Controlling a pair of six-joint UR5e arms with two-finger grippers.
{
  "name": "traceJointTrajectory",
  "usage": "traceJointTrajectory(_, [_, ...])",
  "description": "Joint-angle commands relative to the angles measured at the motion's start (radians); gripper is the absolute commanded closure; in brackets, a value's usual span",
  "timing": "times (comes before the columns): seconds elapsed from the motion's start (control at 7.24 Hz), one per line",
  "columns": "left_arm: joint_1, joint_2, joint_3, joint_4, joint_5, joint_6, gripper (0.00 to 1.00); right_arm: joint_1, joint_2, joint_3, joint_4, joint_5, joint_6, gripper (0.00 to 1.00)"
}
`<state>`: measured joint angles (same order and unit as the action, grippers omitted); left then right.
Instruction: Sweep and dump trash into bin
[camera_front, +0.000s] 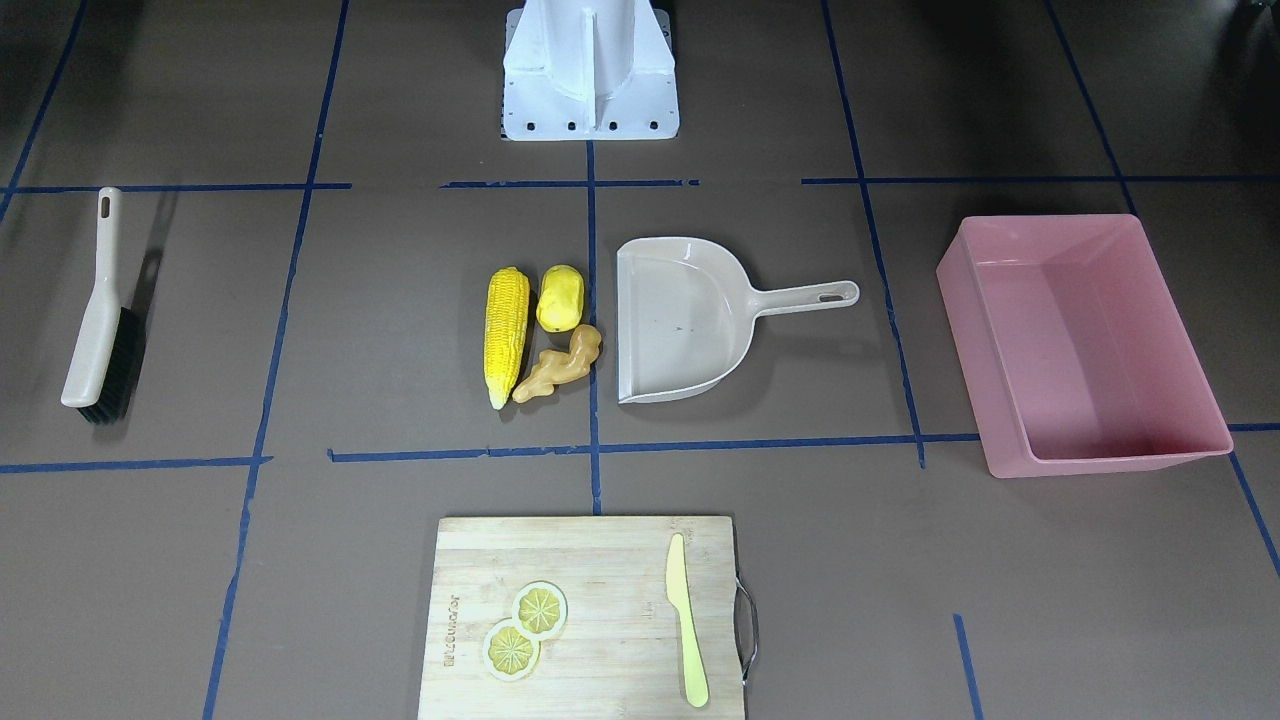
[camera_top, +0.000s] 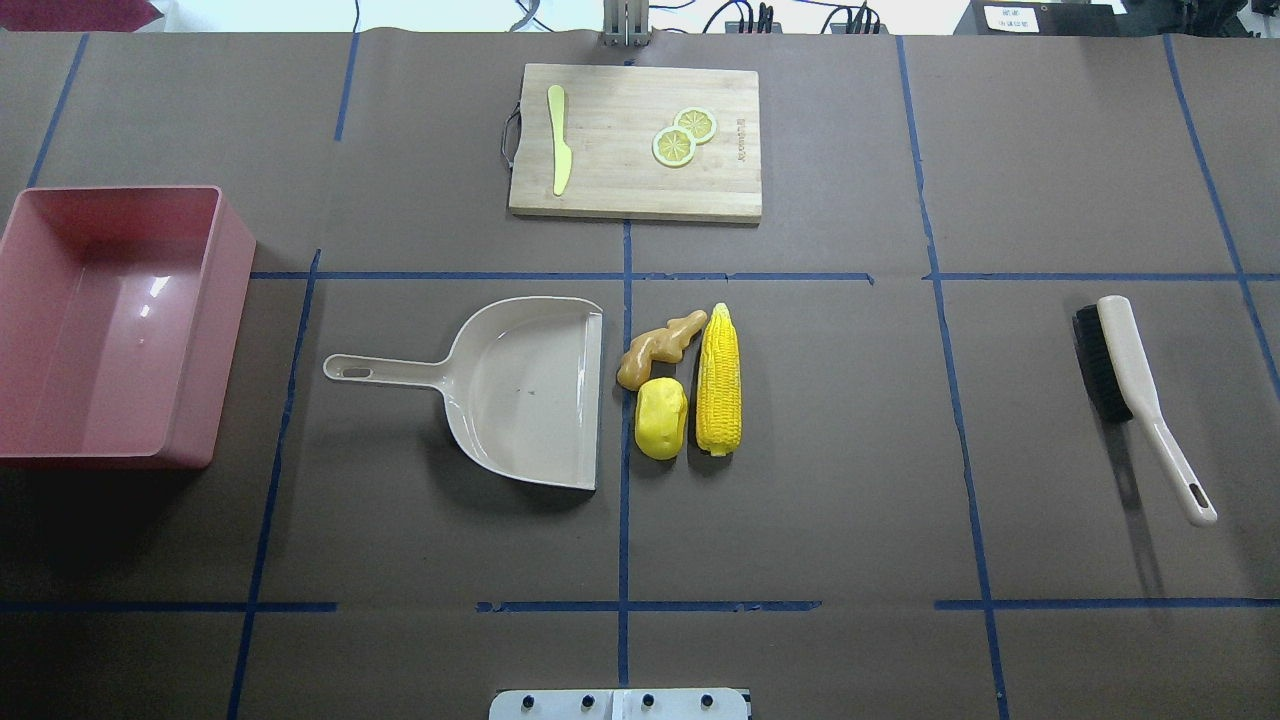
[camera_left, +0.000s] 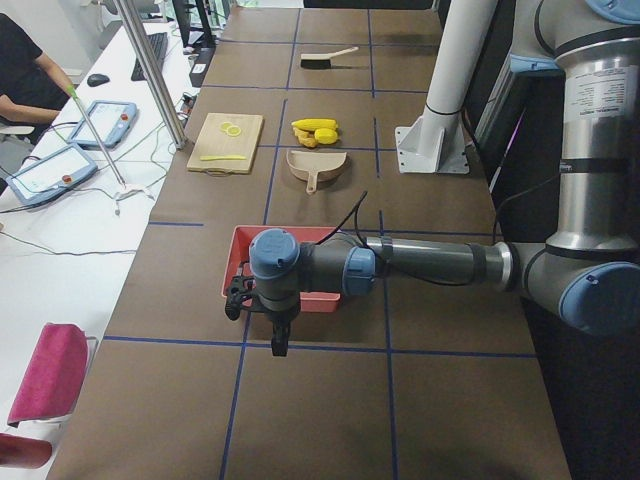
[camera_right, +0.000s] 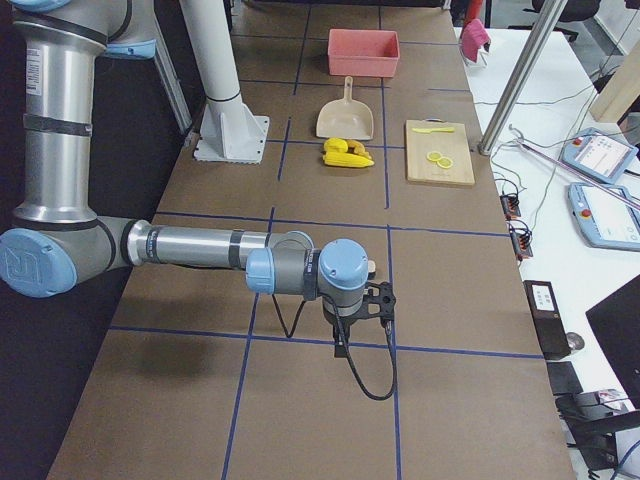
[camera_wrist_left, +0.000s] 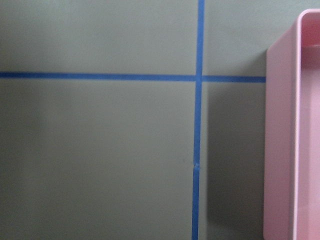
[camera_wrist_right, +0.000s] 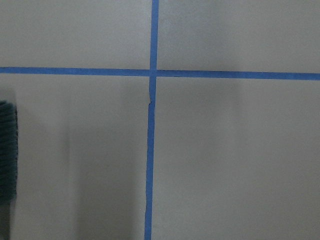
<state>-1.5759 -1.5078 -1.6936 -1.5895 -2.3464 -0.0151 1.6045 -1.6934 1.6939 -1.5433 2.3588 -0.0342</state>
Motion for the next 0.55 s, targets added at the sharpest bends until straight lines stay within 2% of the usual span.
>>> traceJointTrajectory(0.0, [0.042,-0.049,-0.018,-0.035,0.001,0.009,0.00,-0.002,0.007,0.018,0.000,0.000,0.002,0.00])
traceJointTrajectory(0.28, [0.141,-0.083,-0.085,-0.033,0.004,0.007,0.00,-0.003,0.027,0.021,0.000,0.002,0.005,0.00])
traceJointTrajectory(0.41, [0.155,-0.083,-0.151,-0.030,0.004,0.006,0.00,-0.003,0.031,0.020,-0.003,0.016,0.007,0.00])
